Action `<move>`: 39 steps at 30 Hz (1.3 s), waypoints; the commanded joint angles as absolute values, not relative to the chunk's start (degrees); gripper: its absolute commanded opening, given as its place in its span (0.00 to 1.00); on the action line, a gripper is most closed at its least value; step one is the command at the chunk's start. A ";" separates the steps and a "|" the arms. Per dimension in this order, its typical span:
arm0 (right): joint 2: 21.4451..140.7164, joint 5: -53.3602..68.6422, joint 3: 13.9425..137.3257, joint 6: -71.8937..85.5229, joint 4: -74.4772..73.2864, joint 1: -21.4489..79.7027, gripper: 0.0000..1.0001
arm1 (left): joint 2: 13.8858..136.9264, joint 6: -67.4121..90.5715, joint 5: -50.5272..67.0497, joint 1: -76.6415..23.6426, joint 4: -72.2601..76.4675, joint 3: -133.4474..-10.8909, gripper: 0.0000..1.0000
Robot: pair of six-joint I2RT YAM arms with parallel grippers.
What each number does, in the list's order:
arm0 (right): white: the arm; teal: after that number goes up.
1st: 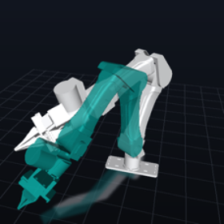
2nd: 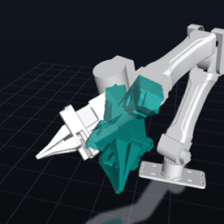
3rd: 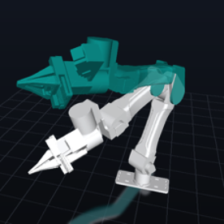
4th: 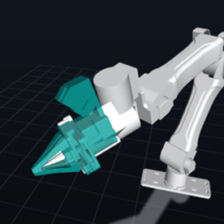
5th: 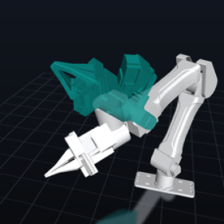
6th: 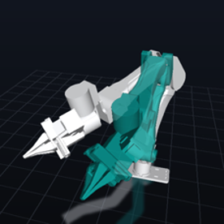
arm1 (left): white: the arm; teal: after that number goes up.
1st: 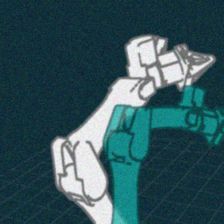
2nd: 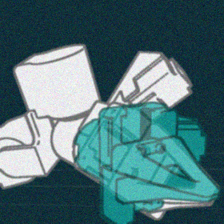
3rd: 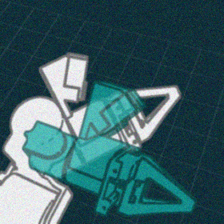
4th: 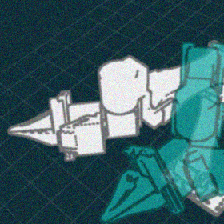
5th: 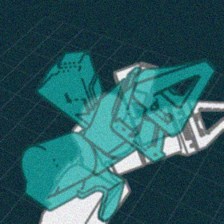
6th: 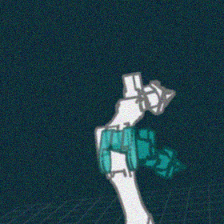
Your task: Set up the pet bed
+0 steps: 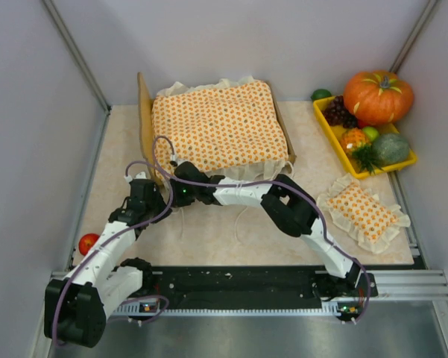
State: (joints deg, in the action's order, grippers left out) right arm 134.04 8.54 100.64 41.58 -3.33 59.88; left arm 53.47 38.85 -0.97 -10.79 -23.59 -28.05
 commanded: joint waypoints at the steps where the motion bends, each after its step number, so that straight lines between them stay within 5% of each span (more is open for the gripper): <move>1: 134.65 6.51 102.30 40.43 -5.18 60.82 0.00 | 52.65 38.67 -0.26 -10.99 -21.80 -29.79 0.00; 23: 132.01 3.26 95.28 35.24 -7.73 61.96 0.00 | 52.21 37.53 1.32 -10.99 -21.27 -33.22 0.00; 27: 131.66 6.48 94.92 36.12 -6.60 61.44 0.00 | 53.79 37.62 1.67 -10.99 -21.36 -33.22 0.10; 31: 130.43 7.91 94.83 37.53 -5.45 60.65 0.00 | 53.44 37.53 3.60 -11.07 -19.52 -31.64 0.00; 39: 126.65 9.32 92.56 40.69 -0.97 57.75 0.00 | 50.80 38.23 2.12 -11.07 -20.91 -30.06 0.02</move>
State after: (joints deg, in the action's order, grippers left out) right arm 131.83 8.62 94.37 39.11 -2.17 59.37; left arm 53.08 37.80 3.25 -10.90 -22.33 -30.39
